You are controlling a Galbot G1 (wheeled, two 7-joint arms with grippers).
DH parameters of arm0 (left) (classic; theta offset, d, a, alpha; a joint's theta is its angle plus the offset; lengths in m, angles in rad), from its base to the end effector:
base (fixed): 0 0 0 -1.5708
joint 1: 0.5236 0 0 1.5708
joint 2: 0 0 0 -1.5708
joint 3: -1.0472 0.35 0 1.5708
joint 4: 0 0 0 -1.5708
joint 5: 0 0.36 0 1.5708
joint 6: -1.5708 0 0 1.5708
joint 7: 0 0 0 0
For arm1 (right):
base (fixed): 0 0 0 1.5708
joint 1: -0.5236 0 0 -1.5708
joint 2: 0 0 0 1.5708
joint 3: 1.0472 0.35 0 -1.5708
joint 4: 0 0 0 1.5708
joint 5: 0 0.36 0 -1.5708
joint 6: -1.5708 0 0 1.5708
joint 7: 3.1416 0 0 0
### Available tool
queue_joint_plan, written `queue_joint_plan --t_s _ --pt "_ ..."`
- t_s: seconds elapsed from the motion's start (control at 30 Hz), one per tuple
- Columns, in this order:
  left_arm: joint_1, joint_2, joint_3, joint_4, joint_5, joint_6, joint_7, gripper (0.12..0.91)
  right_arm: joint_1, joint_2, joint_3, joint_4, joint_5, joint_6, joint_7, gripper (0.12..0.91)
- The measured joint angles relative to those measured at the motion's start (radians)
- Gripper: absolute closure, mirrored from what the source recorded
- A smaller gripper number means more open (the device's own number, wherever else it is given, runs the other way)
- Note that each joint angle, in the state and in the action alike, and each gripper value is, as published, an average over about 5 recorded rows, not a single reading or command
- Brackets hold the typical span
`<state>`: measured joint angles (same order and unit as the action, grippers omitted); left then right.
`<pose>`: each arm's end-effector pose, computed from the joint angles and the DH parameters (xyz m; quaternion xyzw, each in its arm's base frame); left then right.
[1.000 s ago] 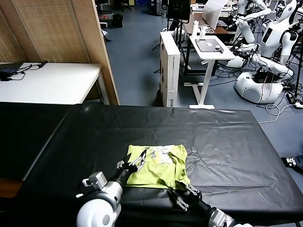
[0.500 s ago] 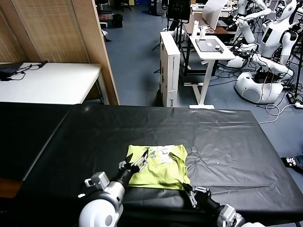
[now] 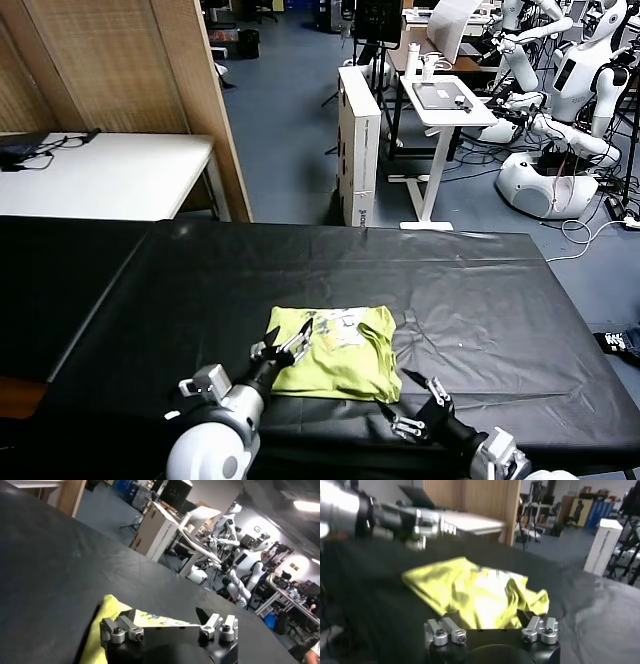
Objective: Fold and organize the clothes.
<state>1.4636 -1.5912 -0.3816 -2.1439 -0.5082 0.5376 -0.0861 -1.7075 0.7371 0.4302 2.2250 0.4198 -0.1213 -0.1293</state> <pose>0.2116 -0.0460 -0.2619 -0.1098 -0.9395 0.2521 0.2042 0.1586 -0.0790 -0.2595 0.3245 -0.9289 0.1044 0.1445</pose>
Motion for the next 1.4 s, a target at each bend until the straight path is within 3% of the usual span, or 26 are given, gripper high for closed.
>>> queue_joint_plan --t_s 0.2,0.57,0.87,1.13,1.4 --pt "0.006 0.001 -0.010 0.008 0.007 -0.001 0.000 0.123 0.093 0.028 -0.014 -0.012 0.032 -0.075 0.053 0.119" --pt "0.046 0.006 -0.041 -0.011 0.038 -0.003 -0.002 0.123 0.465 0.111 -0.226 -0.190 -0.071 -0.233 0.073 0.118" --pt "0.068 -0.002 -0.059 -0.026 0.052 -0.009 0.000 0.123 0.597 0.163 -0.354 -0.270 -0.150 -0.281 0.072 0.118" --pt "0.076 0.001 -0.070 -0.037 0.050 -0.014 0.001 0.123 0.594 0.169 -0.340 -0.298 -0.181 -0.285 0.092 0.118" --pt "0.086 0.015 -0.073 -0.054 0.045 -0.022 0.002 0.123 0.542 0.177 -0.248 -0.285 -0.144 -0.302 0.178 0.118"
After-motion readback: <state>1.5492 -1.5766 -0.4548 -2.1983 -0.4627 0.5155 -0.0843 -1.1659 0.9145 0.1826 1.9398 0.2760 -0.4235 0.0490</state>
